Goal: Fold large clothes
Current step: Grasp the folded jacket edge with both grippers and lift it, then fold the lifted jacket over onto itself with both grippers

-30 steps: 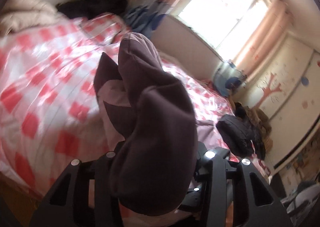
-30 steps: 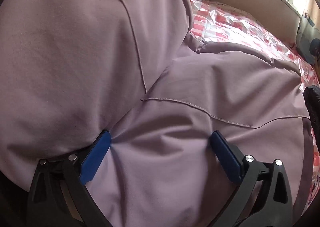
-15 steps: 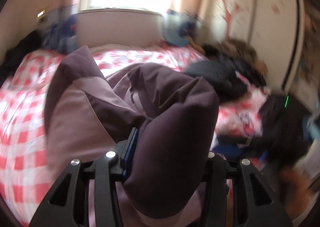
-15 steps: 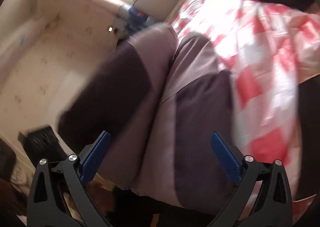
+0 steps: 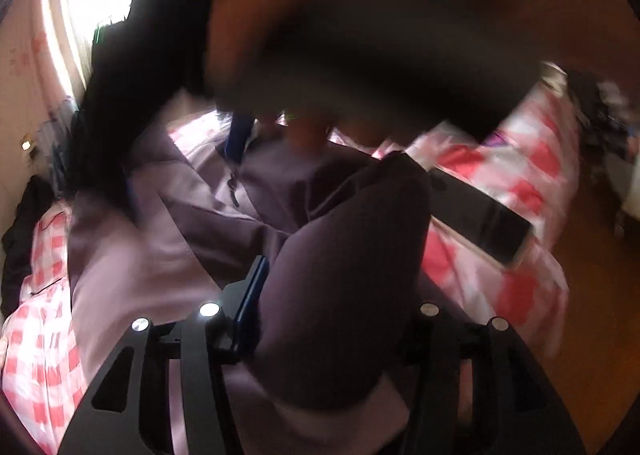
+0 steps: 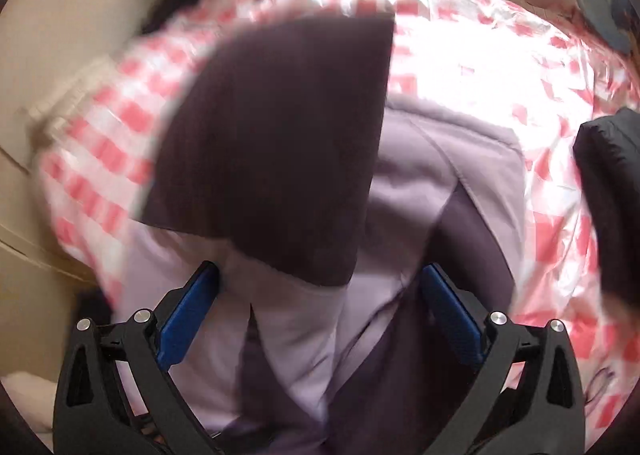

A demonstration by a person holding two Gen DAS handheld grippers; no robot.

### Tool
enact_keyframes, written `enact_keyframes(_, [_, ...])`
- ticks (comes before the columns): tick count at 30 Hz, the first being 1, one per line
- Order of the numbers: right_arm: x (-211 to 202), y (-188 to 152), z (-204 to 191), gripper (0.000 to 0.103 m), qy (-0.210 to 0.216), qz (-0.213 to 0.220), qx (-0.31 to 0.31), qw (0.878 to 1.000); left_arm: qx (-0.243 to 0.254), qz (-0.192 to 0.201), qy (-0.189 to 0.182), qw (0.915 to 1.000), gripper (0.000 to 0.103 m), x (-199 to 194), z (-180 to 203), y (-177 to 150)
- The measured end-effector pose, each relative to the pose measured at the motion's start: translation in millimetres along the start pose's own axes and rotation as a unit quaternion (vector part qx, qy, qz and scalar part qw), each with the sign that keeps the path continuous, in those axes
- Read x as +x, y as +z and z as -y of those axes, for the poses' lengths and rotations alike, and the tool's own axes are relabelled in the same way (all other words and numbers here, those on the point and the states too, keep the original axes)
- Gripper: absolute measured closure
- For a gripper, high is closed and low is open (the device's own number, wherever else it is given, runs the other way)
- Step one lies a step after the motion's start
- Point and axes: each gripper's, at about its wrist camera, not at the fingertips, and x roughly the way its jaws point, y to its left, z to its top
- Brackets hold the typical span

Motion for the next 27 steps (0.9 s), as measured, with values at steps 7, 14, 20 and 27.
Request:
enact_keyframes(7, [19.0, -41.8, 47.3, 0.007, 0.026, 0.061, 0.098, 0.993, -0.228, 0.021, -0.131, 0.9646, 0.044, -79.7, -139.8, -47.3])
enact_keyframes(14, [37.9, -73.0, 59.4, 0.007, 0.031, 0.166, 0.138, 0.976, -0.525, -0.019, -0.186, 0.8304, 0.033, 20.4, -295.8, -125.6])
enact_keyframes(20, [49.3, -76.3, 69.9, 0.006, 0.055, 0.221, 0.174, 0.958, -0.452, -0.025, -0.178, 0.8736, 0.019, 40.9, -288.7, -91.2])
enact_keyframes(27, [109.1, -17.3, -40.8, 0.006, 0.22, 0.229, 0.122, 0.94, -0.463, -0.017, -0.026, 0.8859, 0.019, -63.2, -346.9, -155.9])
